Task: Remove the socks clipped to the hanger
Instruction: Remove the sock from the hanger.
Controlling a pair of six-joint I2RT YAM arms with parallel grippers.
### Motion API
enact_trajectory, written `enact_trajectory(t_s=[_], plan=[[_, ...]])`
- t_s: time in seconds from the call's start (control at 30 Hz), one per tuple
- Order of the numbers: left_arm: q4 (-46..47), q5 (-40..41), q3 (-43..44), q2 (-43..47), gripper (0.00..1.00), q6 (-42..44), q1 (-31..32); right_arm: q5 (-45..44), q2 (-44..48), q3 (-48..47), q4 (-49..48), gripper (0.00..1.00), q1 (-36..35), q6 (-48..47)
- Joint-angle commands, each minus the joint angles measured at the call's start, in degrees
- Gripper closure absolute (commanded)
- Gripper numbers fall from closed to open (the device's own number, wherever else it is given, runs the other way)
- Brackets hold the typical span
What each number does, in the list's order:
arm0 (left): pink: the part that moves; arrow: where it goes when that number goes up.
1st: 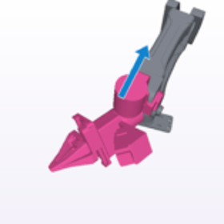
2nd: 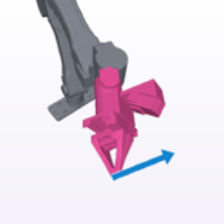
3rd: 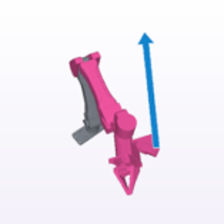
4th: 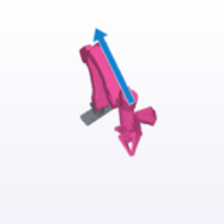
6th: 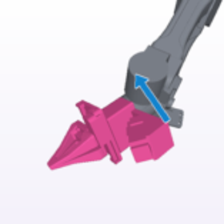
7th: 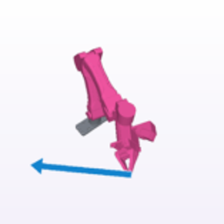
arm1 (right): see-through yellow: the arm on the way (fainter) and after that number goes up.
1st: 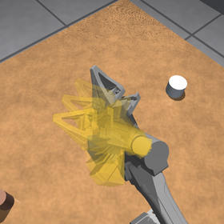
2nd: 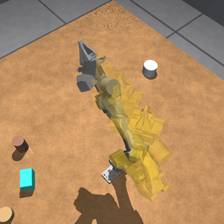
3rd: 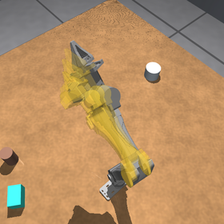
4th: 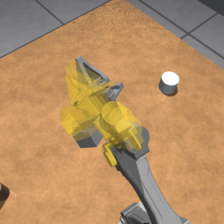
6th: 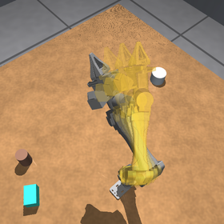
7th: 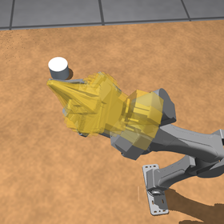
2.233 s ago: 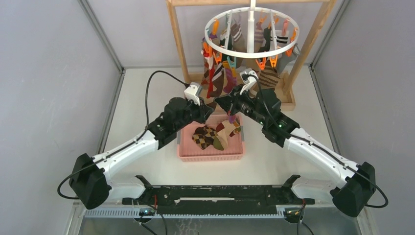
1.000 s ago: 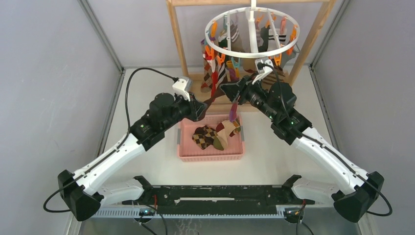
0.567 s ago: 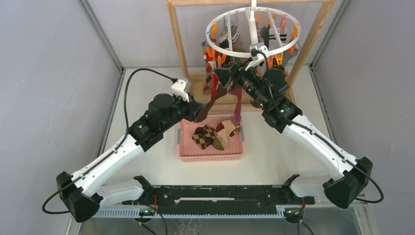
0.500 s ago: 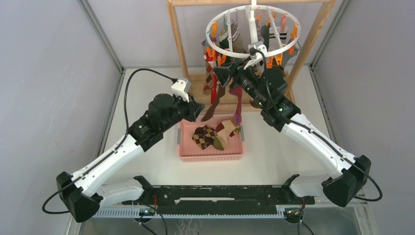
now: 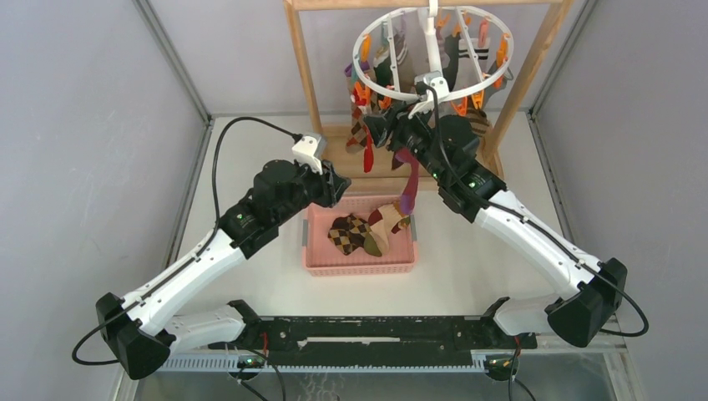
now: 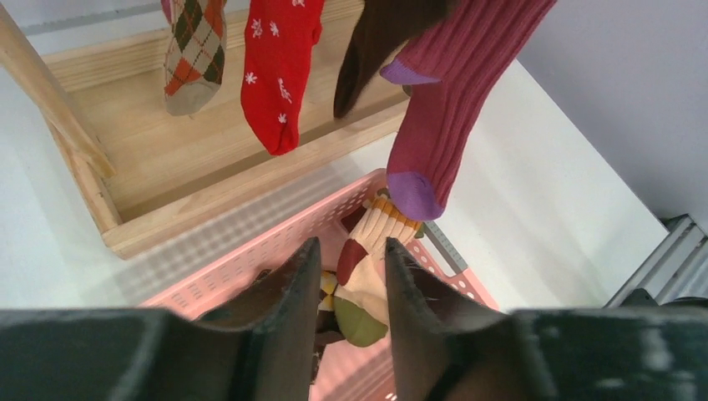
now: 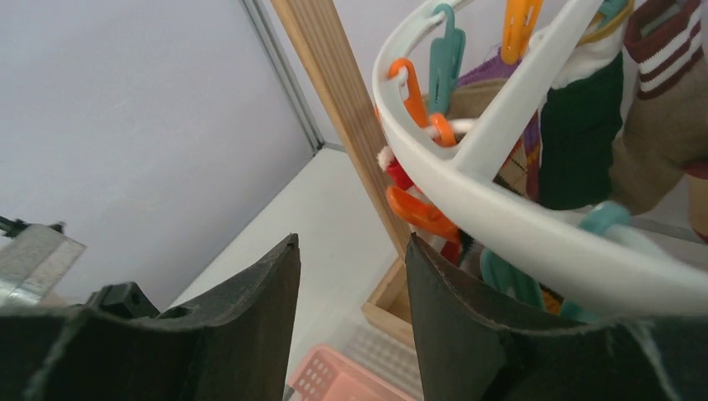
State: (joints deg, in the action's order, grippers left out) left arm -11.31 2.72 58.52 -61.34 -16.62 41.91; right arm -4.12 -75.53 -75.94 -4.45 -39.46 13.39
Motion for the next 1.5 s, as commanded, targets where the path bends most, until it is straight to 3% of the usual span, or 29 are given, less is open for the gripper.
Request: enact_trajectory(t_s=[0.0, 0.13, 0.17, 0.23, 0.57, 1.13, 1.47], plan=[[2.1, 1.6, 2.7, 0.4, 0.5, 0.9, -0.4, -4.0, 1.3, 0.3, 2.3, 0.43, -1.3, -3.6], [2.3, 2.9, 2.3, 0.6, 0.29, 1.0, -0.4, -6.7, 2.8, 5.8, 0.9, 0.43, -1.4, -3.9], [2.3, 3.2, 2.3, 0.7, 0.2, 1.0, -0.4, -7.6, 3.0, 7.0, 0.3, 0.43, -1.4, -3.9], [2.2, 3.3, 2.1, 0.9, 0.15, 1.0, -0.4, -8.8, 3.3, 9.5, -1.4, 0.42, -1.6, -4.1], [2.1, 3.3, 0.7, 1.9, 0.14, 0.7, -0.4, -12.8, 0.3, 13.2, -5.0, 0.39, -2.5, -4.7], [2.4, 3.5, 0.2, 1.7, 0.16, 1.0, -0.4, -8.7, 18.9, 26.4, -1.2, 0.44, -0.4, -4.2], [2.4, 3.2, 0.2, 1.8, 0.16, 0.5, -0.4, -8.0, 25.5, 29.6, 2.5, 0.46, 2.8, -2.5]])
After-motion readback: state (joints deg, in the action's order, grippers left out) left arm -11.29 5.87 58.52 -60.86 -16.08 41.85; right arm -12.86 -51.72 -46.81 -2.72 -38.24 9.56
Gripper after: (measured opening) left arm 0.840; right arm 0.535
